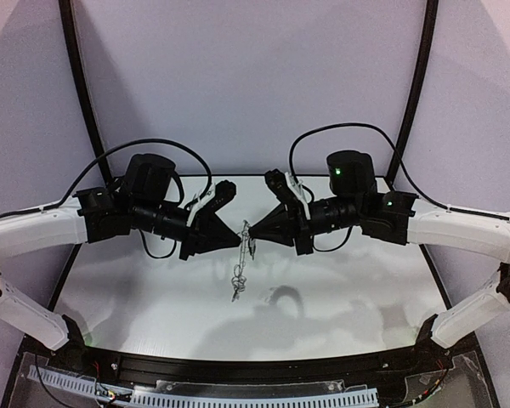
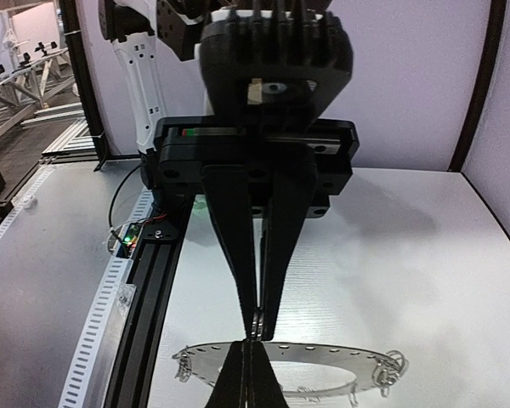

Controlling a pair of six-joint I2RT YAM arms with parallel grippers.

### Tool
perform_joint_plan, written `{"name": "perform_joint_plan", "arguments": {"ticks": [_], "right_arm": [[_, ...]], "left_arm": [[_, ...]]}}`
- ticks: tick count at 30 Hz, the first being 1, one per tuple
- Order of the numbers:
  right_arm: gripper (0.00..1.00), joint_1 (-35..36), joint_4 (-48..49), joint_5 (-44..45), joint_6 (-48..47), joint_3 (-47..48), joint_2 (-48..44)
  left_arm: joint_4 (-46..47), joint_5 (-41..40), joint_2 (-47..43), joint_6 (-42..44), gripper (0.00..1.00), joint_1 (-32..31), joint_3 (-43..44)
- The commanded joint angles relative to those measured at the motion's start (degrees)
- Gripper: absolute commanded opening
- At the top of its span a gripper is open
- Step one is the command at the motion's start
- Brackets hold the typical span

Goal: Put the keys on the keyring

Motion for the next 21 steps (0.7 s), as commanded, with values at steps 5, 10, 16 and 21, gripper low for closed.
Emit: {"name": "perform_joint_plan", "arguments": {"ticks": [5,10,16,21], "right_arm": [[0.00,0.95,0.49,5.01,1.42,2.02,0.00],[0.00,0.99,1.79,5.14,1.94,2.59,0.43],[0.00,1.16,1.09,4.04,2.31,3.50,1.40],[0.00,1.82,-1.17,3.87,1.57,4.26,1.24]], "left_arm": [[-0.01,-0.19,-1.04,0.03,0.01,-0.15,0.71],[-0.39,-0.46,-1.09,0.19,0.01,-0.20,0.57],[-0.45,-0.70,-1.33,-0.14,0.01,-0.21,0.38],[-0.61,-1.60,-1.58,-0.67,0.01,-0.21,0.41]]}}
